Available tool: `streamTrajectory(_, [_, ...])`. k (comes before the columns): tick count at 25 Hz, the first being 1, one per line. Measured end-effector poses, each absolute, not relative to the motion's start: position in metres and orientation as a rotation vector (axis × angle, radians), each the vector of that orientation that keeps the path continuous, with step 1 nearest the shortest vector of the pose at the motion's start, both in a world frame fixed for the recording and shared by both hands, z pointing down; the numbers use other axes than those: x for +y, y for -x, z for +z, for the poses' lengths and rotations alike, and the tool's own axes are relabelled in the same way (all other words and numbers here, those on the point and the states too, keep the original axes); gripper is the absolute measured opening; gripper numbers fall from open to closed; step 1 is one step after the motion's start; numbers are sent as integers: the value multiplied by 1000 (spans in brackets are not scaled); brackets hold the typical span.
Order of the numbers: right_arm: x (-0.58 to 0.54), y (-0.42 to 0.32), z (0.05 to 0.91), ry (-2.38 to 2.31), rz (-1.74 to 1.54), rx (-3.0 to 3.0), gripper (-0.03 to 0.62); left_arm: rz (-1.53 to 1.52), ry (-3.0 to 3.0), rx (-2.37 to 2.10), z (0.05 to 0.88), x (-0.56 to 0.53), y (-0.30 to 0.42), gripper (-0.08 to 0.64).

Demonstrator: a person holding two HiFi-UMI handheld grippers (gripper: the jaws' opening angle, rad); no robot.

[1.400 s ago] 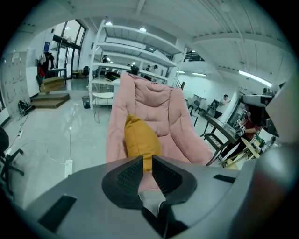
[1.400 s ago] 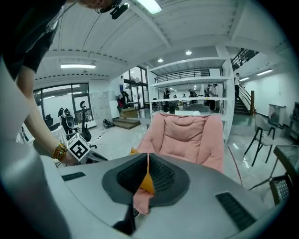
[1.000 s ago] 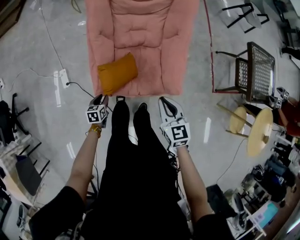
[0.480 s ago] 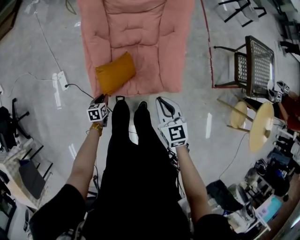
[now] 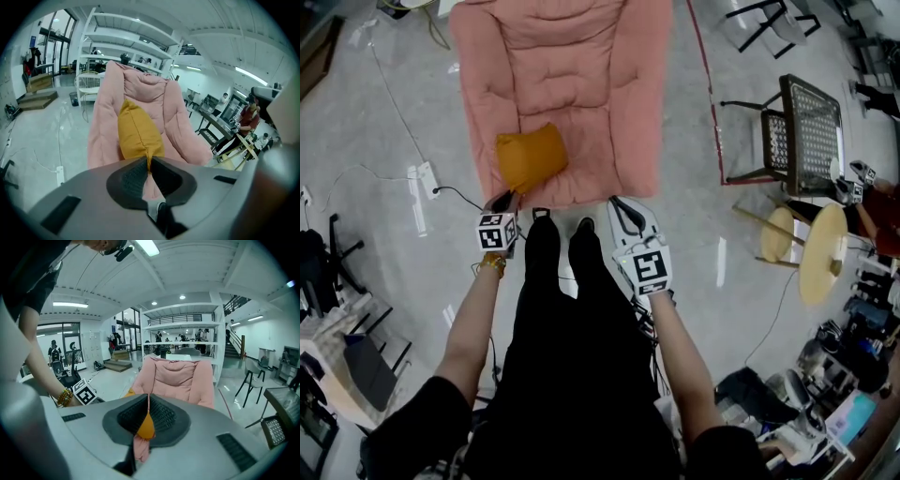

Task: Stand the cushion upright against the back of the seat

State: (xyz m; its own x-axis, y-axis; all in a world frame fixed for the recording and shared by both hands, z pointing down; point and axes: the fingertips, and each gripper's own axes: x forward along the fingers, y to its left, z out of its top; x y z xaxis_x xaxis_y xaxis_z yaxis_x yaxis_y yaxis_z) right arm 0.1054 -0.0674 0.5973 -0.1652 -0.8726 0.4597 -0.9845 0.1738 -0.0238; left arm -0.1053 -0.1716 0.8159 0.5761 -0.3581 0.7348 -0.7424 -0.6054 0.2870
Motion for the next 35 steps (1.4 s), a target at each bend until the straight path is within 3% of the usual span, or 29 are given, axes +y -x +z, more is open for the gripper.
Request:
streamTrajectory(21, [-97,-144,538,-1770,348,-2152,17,1011,-2665,-489,662,-196,49,35])
streamTrajectory(35, [-158,-120,497,-1356,368,-2430,17,961,-2978,-262,508,-176,45,35])
